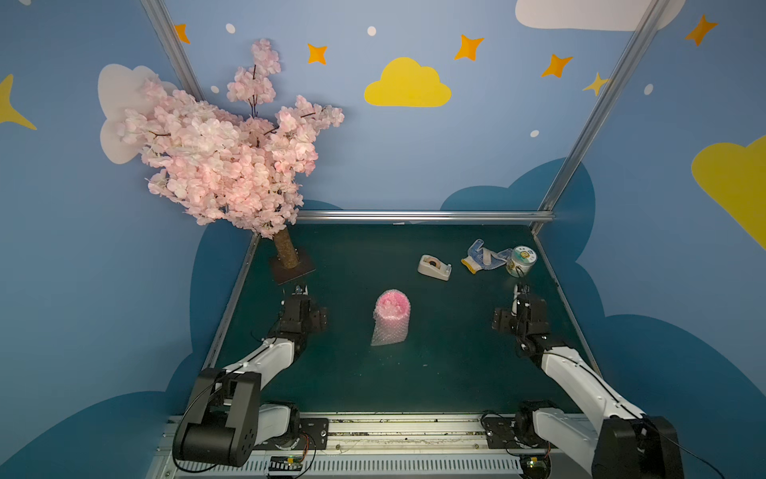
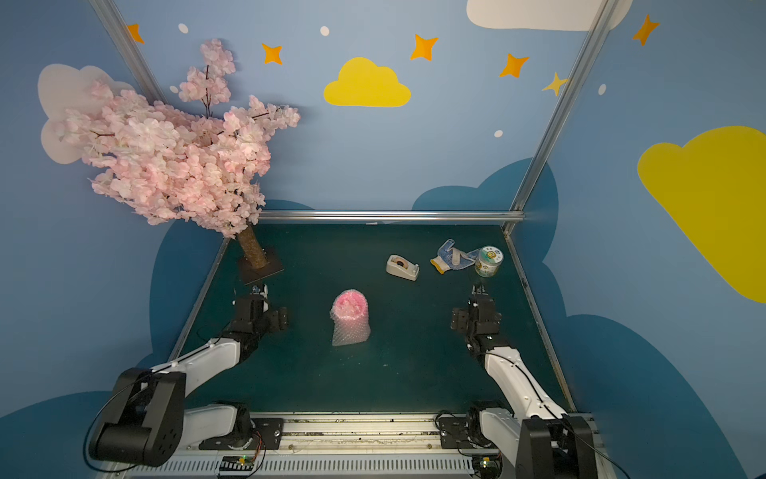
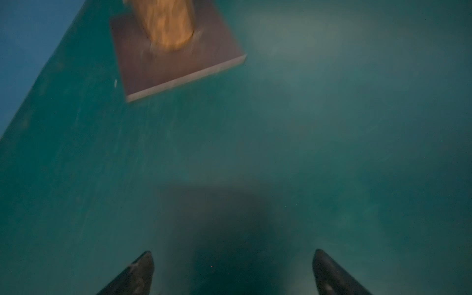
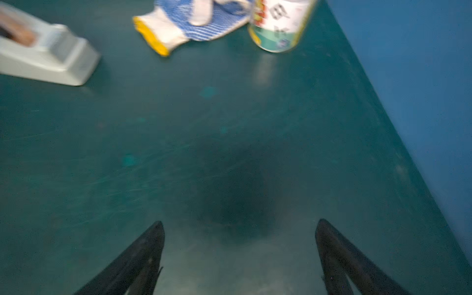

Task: Wrap wine glasses in bubble wrap
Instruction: Reset both arms

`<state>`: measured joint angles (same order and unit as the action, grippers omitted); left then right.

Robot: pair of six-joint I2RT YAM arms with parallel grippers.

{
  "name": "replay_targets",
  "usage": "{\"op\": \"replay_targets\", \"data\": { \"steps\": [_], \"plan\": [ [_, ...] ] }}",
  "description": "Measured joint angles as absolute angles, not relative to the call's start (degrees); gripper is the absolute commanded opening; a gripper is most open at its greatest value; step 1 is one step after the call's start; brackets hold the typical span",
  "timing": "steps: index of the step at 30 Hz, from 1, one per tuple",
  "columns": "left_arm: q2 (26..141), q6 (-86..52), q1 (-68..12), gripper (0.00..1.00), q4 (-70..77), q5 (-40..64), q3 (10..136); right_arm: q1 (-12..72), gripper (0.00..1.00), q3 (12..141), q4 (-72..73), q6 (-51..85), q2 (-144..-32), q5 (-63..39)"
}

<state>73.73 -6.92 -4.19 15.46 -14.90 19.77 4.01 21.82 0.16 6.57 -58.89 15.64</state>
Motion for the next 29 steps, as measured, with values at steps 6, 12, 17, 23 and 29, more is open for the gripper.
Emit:
{"op": "replay_targets", "data": {
  "steps": [6,12,17,23,29],
  "plan": [
    [78.5,-4.6,1.5,1.00,35.2,-8.3,18.6,0.2,0.92,17.0,20.6,4.7,-66.7,9.3],
    [89.1,-2.3,2.5,1.00,47.0,-0.8,19.0,1.1,0.98,22.5,37.8,1.5,-85.8,3.2],
    [89.2,-1.7,2.0,1.00,47.9,-1.0,21.6,1.6,0.98,24.9,36.2,-0.3,-86.1,1.1],
    [88.8,-1.5,1.7,1.00,47.2,-1.0,22.4,1.6,0.98,26.1,35.7,-0.9,-85.5,0.7],
    [88.8,-1.5,1.6,1.00,46.3,-1.0,22.9,1.6,0.98,26.3,34.1,-1.4,-85.4,0.7]
  ]
}}
